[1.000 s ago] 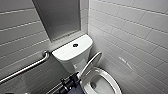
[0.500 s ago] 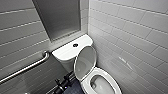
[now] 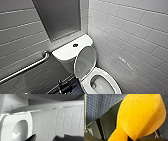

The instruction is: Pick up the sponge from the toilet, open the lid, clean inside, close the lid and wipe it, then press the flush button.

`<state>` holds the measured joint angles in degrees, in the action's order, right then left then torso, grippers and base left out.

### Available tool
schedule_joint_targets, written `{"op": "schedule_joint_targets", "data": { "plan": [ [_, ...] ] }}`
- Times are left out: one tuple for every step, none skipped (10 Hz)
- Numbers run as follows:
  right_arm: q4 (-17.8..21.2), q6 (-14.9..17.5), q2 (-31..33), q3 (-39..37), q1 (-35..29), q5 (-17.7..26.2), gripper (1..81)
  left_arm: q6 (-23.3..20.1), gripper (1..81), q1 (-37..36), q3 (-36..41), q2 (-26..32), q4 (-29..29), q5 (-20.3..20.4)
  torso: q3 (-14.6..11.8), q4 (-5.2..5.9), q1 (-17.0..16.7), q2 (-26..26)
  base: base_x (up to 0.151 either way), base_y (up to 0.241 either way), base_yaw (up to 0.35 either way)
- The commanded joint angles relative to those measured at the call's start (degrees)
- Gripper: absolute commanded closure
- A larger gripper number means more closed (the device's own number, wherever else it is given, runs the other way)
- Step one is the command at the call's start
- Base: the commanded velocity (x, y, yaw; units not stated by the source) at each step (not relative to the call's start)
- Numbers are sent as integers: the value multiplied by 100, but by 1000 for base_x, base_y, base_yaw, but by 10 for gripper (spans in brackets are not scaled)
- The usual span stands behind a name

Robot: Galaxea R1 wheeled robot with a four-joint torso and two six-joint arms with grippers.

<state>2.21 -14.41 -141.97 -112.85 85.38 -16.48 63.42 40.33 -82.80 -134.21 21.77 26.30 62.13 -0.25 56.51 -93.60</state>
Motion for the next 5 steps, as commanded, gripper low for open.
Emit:
{"op": "schedule_joint_targets", "data": {
  "plan": [
    [-115,17,254,185,36,365,811,136,10,-214,694,814,1800,-985,0,0,0,0,0,0,0],
    [-115,35,272,211,28,365,811,136,10,-47,800,974,2294,-1186,0,0,0,0,0,0,0],
    [-115,52,281,220,45,365,811,136,10,154,957,1062,2950,-1727,0,0,0,0,0,0,0],
    [-124,61,290,212,54,339,811,127,10,427,1124,1054,3574,-2437,0,0,0,-2,0,0,0],
    [-150,79,290,212,54,303,811,110,10,796,1257,913,4174,-3328,0,0,0,-2,0,0,0]
  ]
}}
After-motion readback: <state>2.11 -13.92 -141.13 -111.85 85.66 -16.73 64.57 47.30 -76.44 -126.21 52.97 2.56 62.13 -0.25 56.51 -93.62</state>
